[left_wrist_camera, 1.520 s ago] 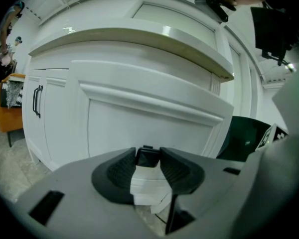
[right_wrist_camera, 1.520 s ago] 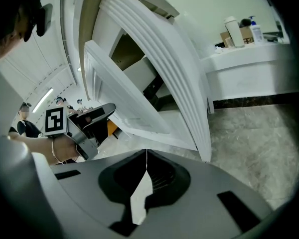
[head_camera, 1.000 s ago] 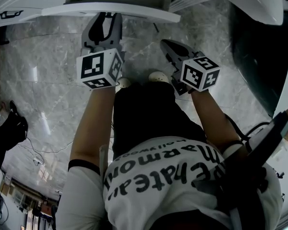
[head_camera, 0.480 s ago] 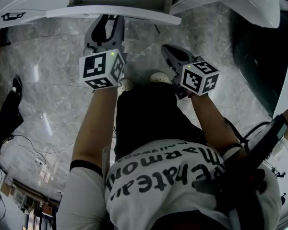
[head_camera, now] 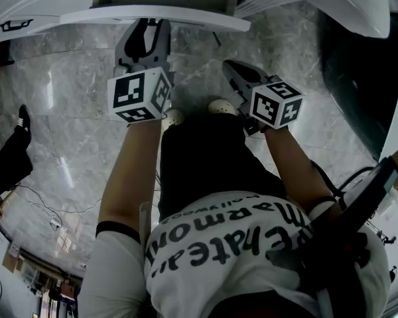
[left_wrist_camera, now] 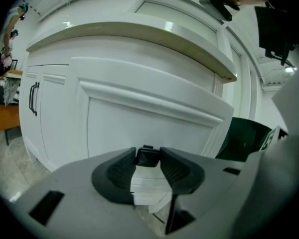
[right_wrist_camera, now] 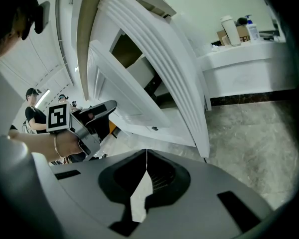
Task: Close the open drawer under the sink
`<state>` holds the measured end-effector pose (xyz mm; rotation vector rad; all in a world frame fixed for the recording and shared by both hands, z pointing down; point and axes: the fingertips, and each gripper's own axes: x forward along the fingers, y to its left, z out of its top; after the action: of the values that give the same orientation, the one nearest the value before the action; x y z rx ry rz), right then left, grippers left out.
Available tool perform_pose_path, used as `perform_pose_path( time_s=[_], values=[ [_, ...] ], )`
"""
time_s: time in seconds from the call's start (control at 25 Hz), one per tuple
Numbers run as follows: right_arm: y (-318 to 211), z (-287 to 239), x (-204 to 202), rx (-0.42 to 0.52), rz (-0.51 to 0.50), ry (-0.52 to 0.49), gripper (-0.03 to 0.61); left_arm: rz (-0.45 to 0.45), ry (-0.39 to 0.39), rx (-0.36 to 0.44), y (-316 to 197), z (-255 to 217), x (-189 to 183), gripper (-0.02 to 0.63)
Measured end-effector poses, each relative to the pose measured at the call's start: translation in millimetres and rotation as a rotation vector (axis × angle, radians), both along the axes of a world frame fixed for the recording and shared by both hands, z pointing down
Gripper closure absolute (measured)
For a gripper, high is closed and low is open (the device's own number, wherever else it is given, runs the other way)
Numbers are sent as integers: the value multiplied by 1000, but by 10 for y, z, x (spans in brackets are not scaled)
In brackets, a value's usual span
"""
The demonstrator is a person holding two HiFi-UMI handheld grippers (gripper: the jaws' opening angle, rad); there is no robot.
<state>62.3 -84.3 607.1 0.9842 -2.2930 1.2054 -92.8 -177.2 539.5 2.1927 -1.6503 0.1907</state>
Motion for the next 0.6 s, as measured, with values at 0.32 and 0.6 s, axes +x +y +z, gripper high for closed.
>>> perform_pose_path(
  time_s=[0.32,0.6],
  values=[
    [25,37,10,-11,-6,-4,566,-2,0,-10,-79,-1,-12,463],
    [43,45,59,-31,10,-12,566,2,-9,-22,-103,2,-9,463]
  ],
)
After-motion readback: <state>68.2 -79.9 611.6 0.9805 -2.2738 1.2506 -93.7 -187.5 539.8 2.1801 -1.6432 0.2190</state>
